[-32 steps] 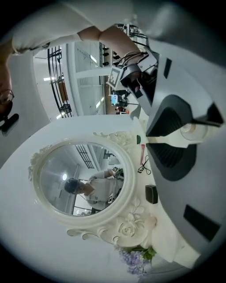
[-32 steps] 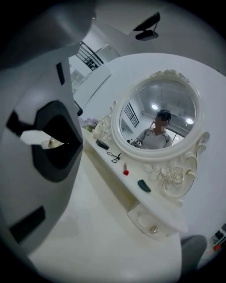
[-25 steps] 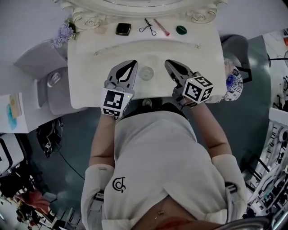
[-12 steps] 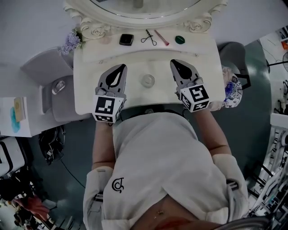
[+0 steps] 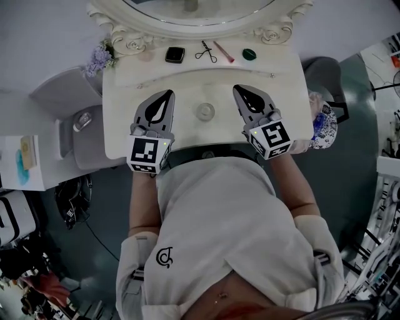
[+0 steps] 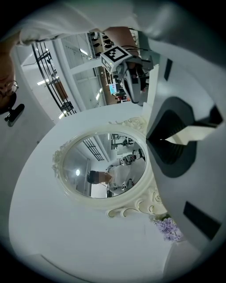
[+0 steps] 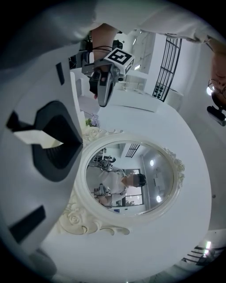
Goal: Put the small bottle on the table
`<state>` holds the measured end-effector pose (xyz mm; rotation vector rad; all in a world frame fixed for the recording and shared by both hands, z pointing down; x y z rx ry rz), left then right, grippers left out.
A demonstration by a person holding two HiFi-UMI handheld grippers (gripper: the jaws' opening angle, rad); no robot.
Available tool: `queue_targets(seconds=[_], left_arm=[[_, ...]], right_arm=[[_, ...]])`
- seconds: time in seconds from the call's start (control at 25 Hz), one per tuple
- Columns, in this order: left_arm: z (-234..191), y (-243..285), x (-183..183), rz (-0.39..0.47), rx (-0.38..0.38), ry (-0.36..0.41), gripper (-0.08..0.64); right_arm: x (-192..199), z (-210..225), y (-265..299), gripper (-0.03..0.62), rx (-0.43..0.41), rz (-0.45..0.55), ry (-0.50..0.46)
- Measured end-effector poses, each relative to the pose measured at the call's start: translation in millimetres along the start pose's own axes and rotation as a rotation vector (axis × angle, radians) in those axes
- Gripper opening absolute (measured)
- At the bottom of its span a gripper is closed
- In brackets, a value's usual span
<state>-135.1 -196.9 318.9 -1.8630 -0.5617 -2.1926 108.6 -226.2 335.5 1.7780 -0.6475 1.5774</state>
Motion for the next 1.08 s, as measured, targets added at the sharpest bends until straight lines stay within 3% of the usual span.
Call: queue_targets(seconds=[0.24,0.92,1.08], left_arm=[[7.5,-3.8,-9.9,0.003,0.015,0.046,0.014],[10.9,-1.9,-10.9,-0.001,-0.011,0.012,0.014],[10.9,-0.8,-14.3,0.007,-0.012,0.015,0.014]], right_arm=[[-0.1,-11.9,-1.2,0.002,-0.029,0.007,0.006],[-3.9,-15.4,-3.1,0.002,-0.063,0.058,0.023],[-9.8,-18.3,-0.7,0.002,-0.069,0.062,-0.009]])
Point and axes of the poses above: the fingertips, and each gripper's own axes: y forward along the fingers, z to its right, x out of its underside, the point moved 7 cm from there along -y, backward along the fingers, and after that the axes turned 6 degrees about -x, right-handed, at the moved point
